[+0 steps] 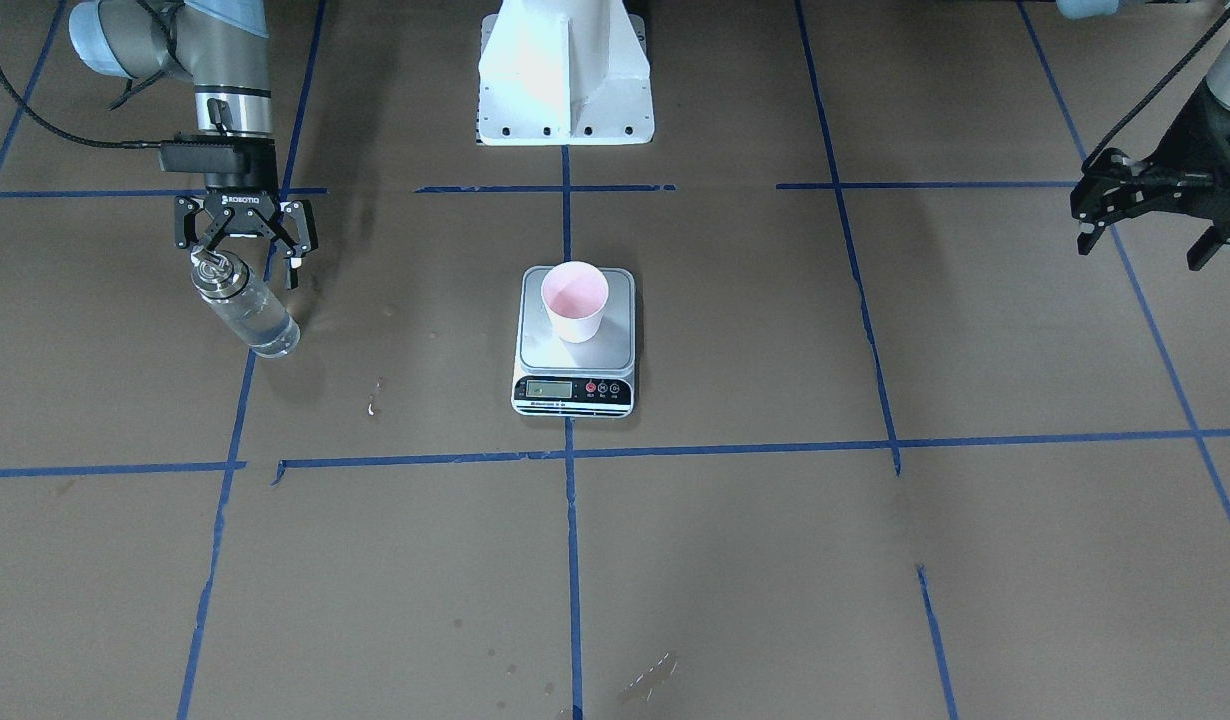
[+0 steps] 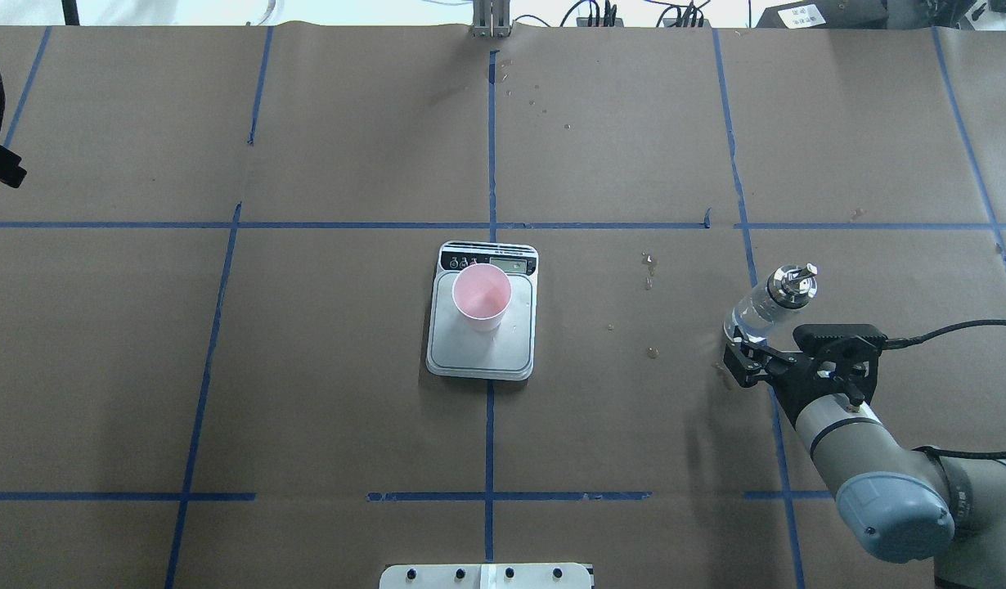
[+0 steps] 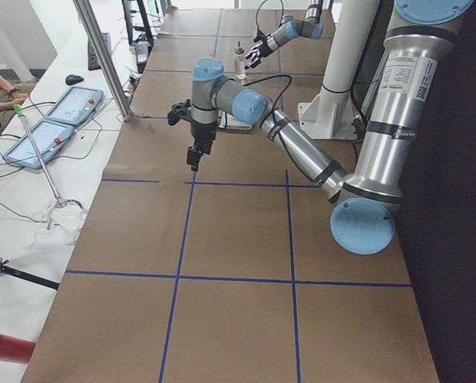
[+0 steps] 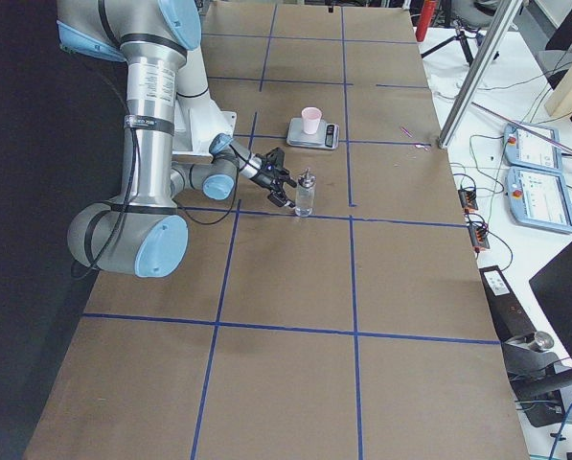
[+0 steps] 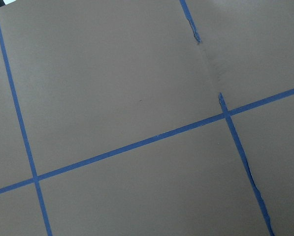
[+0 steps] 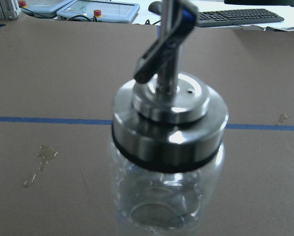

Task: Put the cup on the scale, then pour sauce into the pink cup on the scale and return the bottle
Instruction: 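Close the right gripper around the glass jar and lift it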

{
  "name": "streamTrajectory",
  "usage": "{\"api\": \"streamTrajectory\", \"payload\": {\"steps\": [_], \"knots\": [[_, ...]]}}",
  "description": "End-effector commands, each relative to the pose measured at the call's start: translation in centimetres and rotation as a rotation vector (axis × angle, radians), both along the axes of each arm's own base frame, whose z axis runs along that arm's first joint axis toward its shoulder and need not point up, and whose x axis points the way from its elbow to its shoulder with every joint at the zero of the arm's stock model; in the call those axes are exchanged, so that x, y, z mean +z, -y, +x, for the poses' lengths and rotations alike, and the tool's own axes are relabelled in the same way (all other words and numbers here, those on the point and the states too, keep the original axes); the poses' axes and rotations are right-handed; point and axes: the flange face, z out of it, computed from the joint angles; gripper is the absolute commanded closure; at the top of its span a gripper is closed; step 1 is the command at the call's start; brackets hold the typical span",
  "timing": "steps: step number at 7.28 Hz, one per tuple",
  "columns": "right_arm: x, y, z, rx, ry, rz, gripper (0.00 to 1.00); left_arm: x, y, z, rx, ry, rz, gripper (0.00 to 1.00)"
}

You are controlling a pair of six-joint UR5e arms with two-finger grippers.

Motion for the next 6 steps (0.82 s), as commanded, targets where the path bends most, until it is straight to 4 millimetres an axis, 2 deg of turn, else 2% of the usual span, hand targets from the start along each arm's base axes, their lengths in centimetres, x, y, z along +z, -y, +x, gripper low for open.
{"api": "streamTrajectory", "payload": {"steps": [1,2,4,6], "knots": [[0.0,0.3,-0.6,-0.001,-0.038,0.036,0.0,-0.2,0.3,-0.6,-0.013,0.0,0.005,0.0],[0.3,0.6,-1.4,0.002,-0.041,0.035,0.0,-0.1,0.2,-0.6,-0.013,0.0,0.004,0.0],[1.8,1.6,-1.4,0.019,-0.071,0.028,0.0,-0.1,0.2,-0.6,-0.013,0.0,0.004,0.0],[1.5,2.3,-1.6,0.032,-0.065,0.03,0.0,-0.1,0.3,-0.6,-0.014,0.0,0.001,0.0]]}}
